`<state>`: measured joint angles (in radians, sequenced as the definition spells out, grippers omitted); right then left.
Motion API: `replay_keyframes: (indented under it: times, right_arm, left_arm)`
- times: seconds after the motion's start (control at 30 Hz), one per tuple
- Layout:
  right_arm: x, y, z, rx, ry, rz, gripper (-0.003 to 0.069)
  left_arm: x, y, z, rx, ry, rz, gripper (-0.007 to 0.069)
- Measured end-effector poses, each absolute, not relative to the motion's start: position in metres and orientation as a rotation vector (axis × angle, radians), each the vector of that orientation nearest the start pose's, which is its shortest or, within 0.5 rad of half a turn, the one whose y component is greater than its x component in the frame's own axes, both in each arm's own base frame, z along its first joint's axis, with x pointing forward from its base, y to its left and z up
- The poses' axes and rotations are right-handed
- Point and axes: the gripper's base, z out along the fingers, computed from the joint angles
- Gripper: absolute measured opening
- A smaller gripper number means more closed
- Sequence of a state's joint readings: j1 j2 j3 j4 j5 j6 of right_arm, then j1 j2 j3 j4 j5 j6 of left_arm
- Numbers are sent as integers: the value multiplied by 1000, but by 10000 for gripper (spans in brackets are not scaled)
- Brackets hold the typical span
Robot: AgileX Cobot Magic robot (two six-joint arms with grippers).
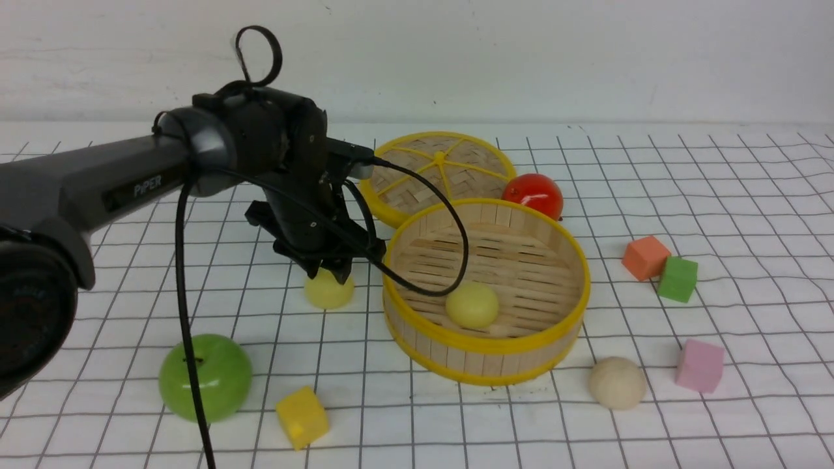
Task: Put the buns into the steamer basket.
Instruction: Use the left arm to grab a steamed stuffed bun, then use the left arm to put the steamed stuffed bun into the steamer
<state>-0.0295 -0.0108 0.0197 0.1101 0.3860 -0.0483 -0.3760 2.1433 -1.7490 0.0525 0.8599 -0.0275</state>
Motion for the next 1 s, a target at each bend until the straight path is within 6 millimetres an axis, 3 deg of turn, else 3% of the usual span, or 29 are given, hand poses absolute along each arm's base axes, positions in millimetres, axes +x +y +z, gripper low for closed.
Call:
replay_keyframes:
  times: [0.37,0.47,0.57,0.67,0.77,0.87,0.9,0.93,1.0]
  right_arm:
    - [52,2,173,50,1876,55,239]
    - [52,2,173,50,1876,55,239]
    - [52,2,173,50,1876,55,239]
    - [52,2,173,50,1876,55,239]
    - [52,2,173,50,1876,55,239]
    - [52,2,173,50,1876,55,239]
    - [52,2,173,50,1876,55,239]
    - [52,2,173,50,1876,55,239]
    - [52,2,173,50,1876,55,239]
  left_arm:
    - [442,-168,188,531,2667,-18,297]
    - [442,-168,188,532,2670,-16,239]
    - [440,-168,187,528,2689,-13,85]
    - [437,-166,192,518,2707,-10,-9]
    - [429,-166,210,524,2717,-4,-13]
    - [412,-172,248,546,2671,-16,-13]
    - [411,-171,251,544,2666,-18,-13]
    - [400,-180,273,568,2610,-39,-13]
    - [386,-193,299,601,2533,-78,-13]
